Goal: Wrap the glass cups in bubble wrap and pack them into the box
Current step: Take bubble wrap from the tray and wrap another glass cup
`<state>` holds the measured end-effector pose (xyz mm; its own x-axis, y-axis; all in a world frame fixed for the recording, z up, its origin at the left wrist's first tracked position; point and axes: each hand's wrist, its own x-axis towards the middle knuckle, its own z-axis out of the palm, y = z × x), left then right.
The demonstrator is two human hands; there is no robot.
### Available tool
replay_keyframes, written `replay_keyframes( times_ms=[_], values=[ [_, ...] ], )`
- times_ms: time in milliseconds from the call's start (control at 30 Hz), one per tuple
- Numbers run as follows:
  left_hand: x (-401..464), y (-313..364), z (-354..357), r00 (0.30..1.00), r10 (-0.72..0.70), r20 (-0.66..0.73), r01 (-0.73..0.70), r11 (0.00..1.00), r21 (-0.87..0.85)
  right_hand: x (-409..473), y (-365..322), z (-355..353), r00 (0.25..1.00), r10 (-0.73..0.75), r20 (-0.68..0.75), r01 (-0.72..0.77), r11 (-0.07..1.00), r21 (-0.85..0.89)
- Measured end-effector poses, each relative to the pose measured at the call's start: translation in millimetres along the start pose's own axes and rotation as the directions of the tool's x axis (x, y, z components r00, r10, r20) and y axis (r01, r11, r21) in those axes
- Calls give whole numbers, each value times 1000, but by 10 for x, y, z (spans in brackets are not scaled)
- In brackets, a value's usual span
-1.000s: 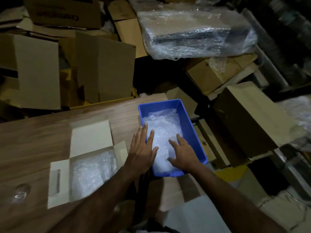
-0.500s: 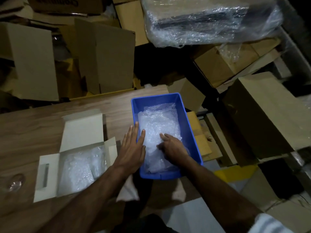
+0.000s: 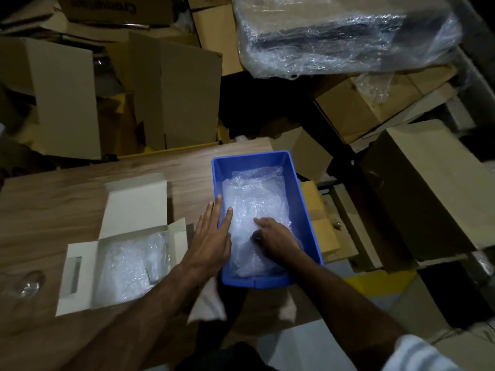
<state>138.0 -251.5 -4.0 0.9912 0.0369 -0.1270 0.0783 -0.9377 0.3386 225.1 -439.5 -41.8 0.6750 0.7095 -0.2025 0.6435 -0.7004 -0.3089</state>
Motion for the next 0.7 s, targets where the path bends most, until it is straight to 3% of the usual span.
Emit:
replay_keyframes(
  times_ms=[167, 467, 600, 700],
  values=[
    [-8, -26, 33, 1000, 14, -22, -15, 1000, -19, -110, 49, -88, 987, 68, -144, -48, 989, 142],
    [-14, -91, 21, 999, 33, -14, -34, 998, -55, -335, -12, -230, 908, 130, -399, -35, 971, 236],
    [68, -48, -109, 995, 59, -86, -72, 985, -156, -448, -105, -376, 856, 58, -514, 60, 976, 210],
    [205, 0, -304, 971, 187, -151, -222, 939, -265, -504, -230, -538, 807, -44, -589, 162, 976, 148]
  ],
)
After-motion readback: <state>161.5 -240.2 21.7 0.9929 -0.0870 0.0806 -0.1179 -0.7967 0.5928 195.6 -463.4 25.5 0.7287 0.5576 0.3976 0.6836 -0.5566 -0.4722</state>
